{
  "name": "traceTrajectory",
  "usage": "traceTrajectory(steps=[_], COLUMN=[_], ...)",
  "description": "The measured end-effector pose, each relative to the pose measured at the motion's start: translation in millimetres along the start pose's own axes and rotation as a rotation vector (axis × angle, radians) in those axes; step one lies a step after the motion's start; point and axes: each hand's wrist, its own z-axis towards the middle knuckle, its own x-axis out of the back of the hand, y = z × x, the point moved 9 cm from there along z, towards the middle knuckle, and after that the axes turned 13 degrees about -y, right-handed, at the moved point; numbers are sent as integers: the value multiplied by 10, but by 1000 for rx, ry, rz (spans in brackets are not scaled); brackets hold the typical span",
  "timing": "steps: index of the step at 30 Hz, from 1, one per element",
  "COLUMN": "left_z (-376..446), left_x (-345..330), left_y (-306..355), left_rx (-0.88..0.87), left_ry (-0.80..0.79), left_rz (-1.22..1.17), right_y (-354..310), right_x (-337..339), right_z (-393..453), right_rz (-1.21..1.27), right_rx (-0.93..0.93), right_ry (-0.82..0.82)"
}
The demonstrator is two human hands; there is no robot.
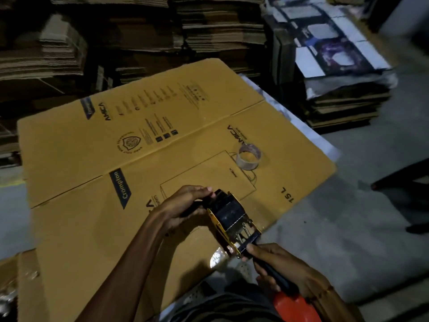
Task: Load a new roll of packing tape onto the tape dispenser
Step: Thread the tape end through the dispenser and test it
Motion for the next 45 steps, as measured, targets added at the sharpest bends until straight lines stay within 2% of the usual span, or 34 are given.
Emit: traceTrajectory(steps=[5,13,20,29,34,39,45], left_z=[76,95,79,186,252,273,346], left_x=[-174,-260,-336,-364,-255,-338,-242], left_y=[-20,-20,33,201,251,201,113], left_rx=[52,60,-26,-2,30,42,76], left_ry=[-144,-215,-319,-362,-294,-424,-425], left_rz=[54,143,0,109,221,172,286], right_y=[134,89,-80,-118,-63,-76,-95], right_x=[55,110,62,140,220,263,267], right_z=[-91,-137,-194,-197,-193,-200,-224], right_rz=[1,-15,6,-6,-19,-12,-15], right_rx=[1,37,86,91,59,87,102], right_ry=[15,-11,-67,-121,-109,-92,-70])
